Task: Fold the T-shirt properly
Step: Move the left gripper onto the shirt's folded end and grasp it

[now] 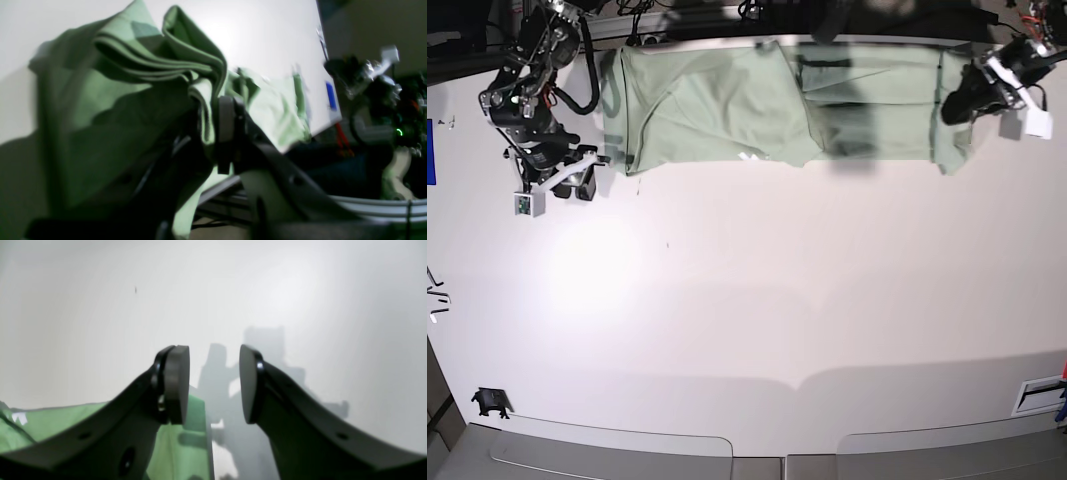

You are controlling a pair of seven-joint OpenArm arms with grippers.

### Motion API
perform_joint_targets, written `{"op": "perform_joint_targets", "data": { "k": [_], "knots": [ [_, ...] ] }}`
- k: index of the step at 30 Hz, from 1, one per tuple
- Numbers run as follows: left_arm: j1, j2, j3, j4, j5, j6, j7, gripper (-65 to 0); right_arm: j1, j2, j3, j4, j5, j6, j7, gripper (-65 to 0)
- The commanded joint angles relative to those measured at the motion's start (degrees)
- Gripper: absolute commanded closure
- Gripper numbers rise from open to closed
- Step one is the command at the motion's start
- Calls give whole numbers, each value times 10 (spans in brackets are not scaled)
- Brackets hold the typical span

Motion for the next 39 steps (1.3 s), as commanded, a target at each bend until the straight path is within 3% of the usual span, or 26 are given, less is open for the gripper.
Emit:
{"op": "perform_joint_targets", "data": {
  "k": [1, 10, 14, 26, 27, 29, 30, 39],
  "knots": [
    [1, -4, 17, 12, -16, -5, -10, 0, 10, 8, 8, 3, 7, 0, 13, -231],
    [-24, 28, 159, 13, -16, -5, -45, 0, 10, 8, 14, -2, 21, 0, 13, -231],
    [-39, 28, 202, 13, 20, -5, -63, 0, 10, 8, 14, -2, 23, 0, 12, -231],
    [-47, 28, 234, 13, 24, -5, -64, 0, 10, 8, 14, -2, 23, 0, 12, -231],
    [-47, 28, 234, 13, 24, -5, -64, -24, 10, 8, 14, -2, 23, 0, 12, -231],
    [-47, 28, 234, 13, 24, -5, -65, -175, 10, 8, 14, -2, 23, 0, 12, -231],
    [-47, 28, 234, 13, 24, -5, -65, -220, 10, 8, 14, -2, 23, 0, 12, -231],
    [-47, 28, 234, 13, 21, -5, -65, -233, 10, 8, 14, -2, 23, 0, 10, -231]
  ]
}}
